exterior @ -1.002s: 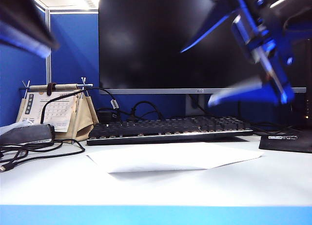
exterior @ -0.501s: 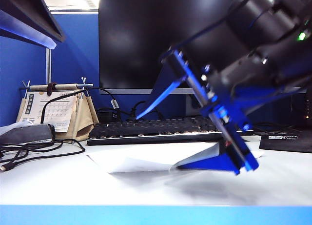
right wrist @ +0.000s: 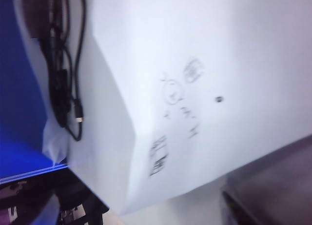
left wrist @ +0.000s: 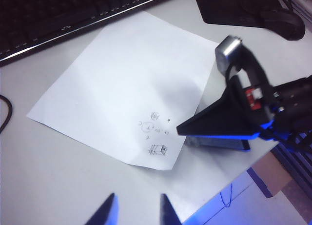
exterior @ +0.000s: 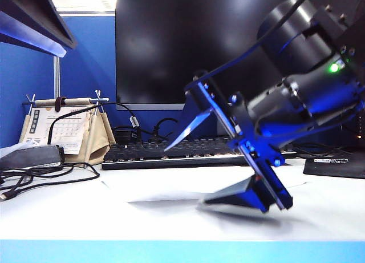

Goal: Put a wrinkled paper upside down.

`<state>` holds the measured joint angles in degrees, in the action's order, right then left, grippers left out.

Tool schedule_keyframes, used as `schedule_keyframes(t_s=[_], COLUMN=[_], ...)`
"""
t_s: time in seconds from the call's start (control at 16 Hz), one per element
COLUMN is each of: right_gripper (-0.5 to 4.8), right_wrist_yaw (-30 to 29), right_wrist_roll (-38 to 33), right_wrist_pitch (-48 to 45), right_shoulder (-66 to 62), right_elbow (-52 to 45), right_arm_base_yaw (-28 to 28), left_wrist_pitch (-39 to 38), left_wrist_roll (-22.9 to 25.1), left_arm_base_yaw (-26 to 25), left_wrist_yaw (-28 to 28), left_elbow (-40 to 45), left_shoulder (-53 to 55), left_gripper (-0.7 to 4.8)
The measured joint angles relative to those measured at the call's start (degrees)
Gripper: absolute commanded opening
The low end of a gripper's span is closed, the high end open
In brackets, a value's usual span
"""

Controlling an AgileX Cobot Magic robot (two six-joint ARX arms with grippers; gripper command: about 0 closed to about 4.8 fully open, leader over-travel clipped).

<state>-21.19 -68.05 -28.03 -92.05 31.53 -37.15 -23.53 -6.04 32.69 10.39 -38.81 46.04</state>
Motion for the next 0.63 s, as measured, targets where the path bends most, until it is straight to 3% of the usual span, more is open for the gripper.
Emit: schedule_keyframes(t_s=[0.25, 0.38, 0.44, 0.63], right_gripper=[4.24, 3.77, 3.13, 0.4], right_wrist_yaw=[0.11, 0.17, 0.17, 0.94], right_wrist_roll=[-0.9, -0.96, -0.96, 0.0], right_wrist_pitch=[-2.45, -3.04, -3.37, -3.98], right_shoulder=[-3.91, -5.84, -6.6, -7.56], right_elbow=[1.95, 3.85, 4.33, 4.55], right_arm_base_yaw=[0.0, 0.0, 0.0, -0.02], left_wrist_pitch=[0.35, 0.33, 0.33, 0.35], left_wrist_roll=[-0.22, -0.22, -0.24, -1.29], left_arm_base_yaw=[0.0, 0.02, 0.0, 0.02], left_wrist_yaw=[1.07, 2.08, 3.02, 3.98], left_elbow=[0.0, 0.0, 0.0, 0.0], left_shoulder=[0.0, 0.0, -0.02, -0.02], left_gripper=[1.2, 1.2, 1.2, 1.2])
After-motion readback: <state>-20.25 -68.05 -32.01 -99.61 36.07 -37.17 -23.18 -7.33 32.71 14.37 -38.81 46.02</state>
